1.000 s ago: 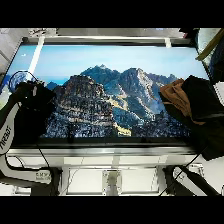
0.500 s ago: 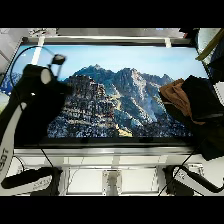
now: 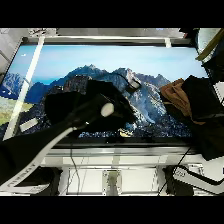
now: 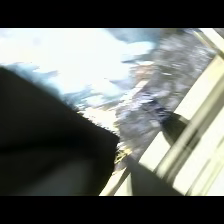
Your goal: Fold the clothes and pants, and hang the long-sleeved shirts on hangers.
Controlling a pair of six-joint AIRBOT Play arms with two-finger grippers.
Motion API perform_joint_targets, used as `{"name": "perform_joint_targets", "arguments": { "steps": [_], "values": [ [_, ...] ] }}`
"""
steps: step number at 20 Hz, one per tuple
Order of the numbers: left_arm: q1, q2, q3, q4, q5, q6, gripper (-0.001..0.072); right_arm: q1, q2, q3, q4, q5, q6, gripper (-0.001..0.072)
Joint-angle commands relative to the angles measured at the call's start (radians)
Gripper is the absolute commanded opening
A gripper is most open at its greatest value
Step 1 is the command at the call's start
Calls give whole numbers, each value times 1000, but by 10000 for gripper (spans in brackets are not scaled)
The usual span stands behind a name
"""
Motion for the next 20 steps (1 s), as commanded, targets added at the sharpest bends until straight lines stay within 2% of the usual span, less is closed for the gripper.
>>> {"name": "perform_joint_targets", "arguments": {
  "steps": [1,2,5,7,9,11,13,17,18,19,20],
  "values": [
    [-43,-27,12,18,66,-1,698,0,-59,0,1,-2,-6,150],
    [0,6,24,50,28,-2,694,0,-73,0,1,-2,-6,201],
    [187,159,31,222,-174,-58,693,0,-104,0,1,-1,-6,202],
    [357,254,18,350,-369,-147,692,6,-113,0,1,0,-6,202],
    [553,344,-63,338,-470,-185,692,24,-122,0,1,-3,-7,202],
    [726,438,-208,327,-453,-184,692,47,-138,0,1,-3,-8,202],
    [881,496,-340,304,-382,-185,692,77,-158,0,0,-3,-8,203],
    [1154,408,-408,75,-227,-171,692,164,-202,-8,0,-34,-9,206],
    [1195,366,-408,-3,-183,-115,692,190,-216,-8,-1,-49,-9,267],
    [1225,313,-406,-97,-140,-41,692,214,-229,-11,-4,-70,-9,404],
    [1240,259,-396,-187,-118,24,692,238,-242,-13,-19,-103,-9,456]
  ]
}}
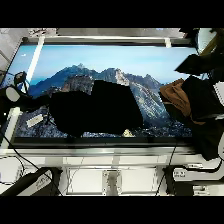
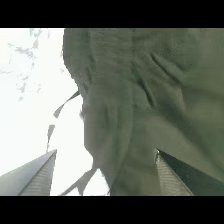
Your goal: Fold the clothes and pants, and hang the long-sleeved shirts on hangers.
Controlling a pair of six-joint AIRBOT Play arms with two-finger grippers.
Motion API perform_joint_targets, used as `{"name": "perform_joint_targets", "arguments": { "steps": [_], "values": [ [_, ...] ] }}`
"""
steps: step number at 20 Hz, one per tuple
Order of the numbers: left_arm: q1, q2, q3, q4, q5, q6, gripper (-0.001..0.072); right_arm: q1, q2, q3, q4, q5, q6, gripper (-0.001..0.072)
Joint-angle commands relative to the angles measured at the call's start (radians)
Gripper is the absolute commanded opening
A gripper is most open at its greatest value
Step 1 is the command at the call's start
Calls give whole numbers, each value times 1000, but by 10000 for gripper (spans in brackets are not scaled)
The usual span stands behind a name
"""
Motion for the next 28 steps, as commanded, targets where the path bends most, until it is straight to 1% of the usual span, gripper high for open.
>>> {"name": "perform_joint_targets", "arguments": {
  "steps": [1,2,3,7,10,13,14,15,16,17,18,21,23,25,28],
  "values": [
    [121,-157,5,-319,118,193,692,83,-45,-5,-35,-92,1,456],
    [120,-222,39,-368,122,233,692,103,-59,-5,-56,-122,1,455],
    [116,-285,82,-385,123,244,692,120,-72,-5,-74,-146,1,454],
    [113,-479,249,-389,123,244,692,159,-124,-6,-132,-169,1,450],
    [110,-571,335,-445,123,245,692,160,-161,-10,-141,-171,2,449],
    [85,-614,344,-486,132,251,691,160,-203,-13,-142,-172,5,449],
    [72,-621,344,-486,134,268,659,160,-215,-13,-142,-172,5,449],
    [58,-624,344,-486,134,275,466,160,-227,-13,-141,-172,5,449],
    [44,-624,344,-486,138,288,169,160,-240,-15,-138,-175,5,449],
    [33,-623,344,-486,138,338,24,160,-251,-22,-133,-184,5,449],
    [25,-621,344,-486,136,378,18,160,-259,-30,-128,-197,5,449],
    [26,-601,344,-480,131,383,17,168,-285,-66,-120,-231,9,449],
    [43,-562,344,-450,130,383,17,190,-315,-84,-122,-250,10,449],
    [70,-497,344,-423,124,383,17,225,-359,-84,-123,-260,9,449],
    [119,-363,344,-355,95,383,17,279,-419,-84,-132,-325,9,449]
  ]
}}
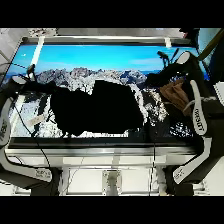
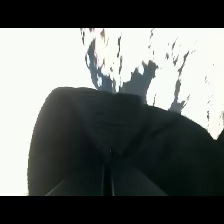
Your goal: Fold the clothes and pants, and hang the long-sleeved shirts on hangers.
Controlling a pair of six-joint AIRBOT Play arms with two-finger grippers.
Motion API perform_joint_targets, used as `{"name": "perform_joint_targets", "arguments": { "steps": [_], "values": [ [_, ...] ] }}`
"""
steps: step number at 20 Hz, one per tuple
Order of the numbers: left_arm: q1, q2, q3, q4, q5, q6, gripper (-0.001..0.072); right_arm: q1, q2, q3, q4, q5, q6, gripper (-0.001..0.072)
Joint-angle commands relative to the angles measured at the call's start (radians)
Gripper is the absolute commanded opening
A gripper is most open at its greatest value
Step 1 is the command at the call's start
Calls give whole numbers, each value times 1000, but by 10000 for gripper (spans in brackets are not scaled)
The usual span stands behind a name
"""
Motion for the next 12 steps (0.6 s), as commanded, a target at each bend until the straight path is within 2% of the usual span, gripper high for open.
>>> {"name": "perform_joint_targets", "arguments": {
  "steps": [1,6,12],
  "values": [
    [52,139,0,90,-42,5,17,57,-67,-4,-6,-89,1,449],
    [98,275,0,132,-224,6,17,117,-113,-4,0,-264,37,449],
    [93,289,0,128,-238,5,17,147,-222,-2,109,-348,55,448]
  ]
}}
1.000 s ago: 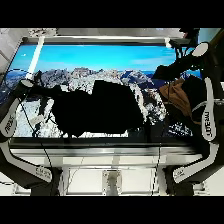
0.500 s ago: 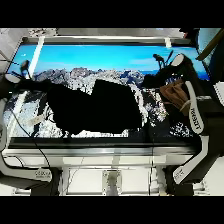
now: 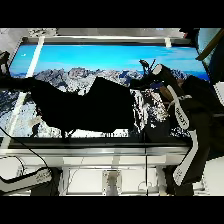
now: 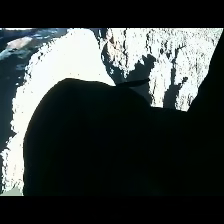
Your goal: Fold the clothes and pants, and hang the long-sleeved shirts on hangers.
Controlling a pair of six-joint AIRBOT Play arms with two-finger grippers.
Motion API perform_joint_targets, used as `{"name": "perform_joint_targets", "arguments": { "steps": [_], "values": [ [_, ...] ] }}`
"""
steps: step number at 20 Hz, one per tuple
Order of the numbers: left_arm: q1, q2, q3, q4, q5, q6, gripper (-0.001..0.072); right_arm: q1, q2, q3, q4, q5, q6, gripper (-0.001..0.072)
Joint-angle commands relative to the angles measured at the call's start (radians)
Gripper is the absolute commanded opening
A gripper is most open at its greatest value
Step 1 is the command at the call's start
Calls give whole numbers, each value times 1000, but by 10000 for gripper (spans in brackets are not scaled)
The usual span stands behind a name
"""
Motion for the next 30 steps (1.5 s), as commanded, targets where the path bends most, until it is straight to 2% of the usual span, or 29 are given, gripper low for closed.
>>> {"name": "perform_joint_targets", "arguments": {
  "steps": [1,4,8,11,13,14,15,20,23,28,30],
  "values": [
    [2,13,0,6,-22,0,17,13,-61,2,85,-71,7,448],
    [2,13,0,7,-22,1,17,13,-89,4,146,-127,7,449],
    [2,12,0,6,-22,1,18,12,-105,23,146,-146,29,444],
    [2,13,0,6,-22,1,17,13,-105,23,147,-113,25,218],
    [2,13,0,6,-22,1,17,13,-103,26,149,-77,-2,122],
    [2,13,0,7,-22,1,17,12,-103,43,149,-44,-26,32],
    [2,13,0,6,-22,1,17,12,-103,70,146,-14,-30,3],
    [3,44,0,6,-27,1,17,12,-56,338,131,183,-28,3],
    [11,136,0,10,-42,1,17,12,124,329,85,251,-27,3],
    [114,328,0,84,-47,0,16,13,402,328,27,563,-14,3],
    [176,369,0,125,-75,1,16,13,483,316,25,636,16,3]
  ]
}}
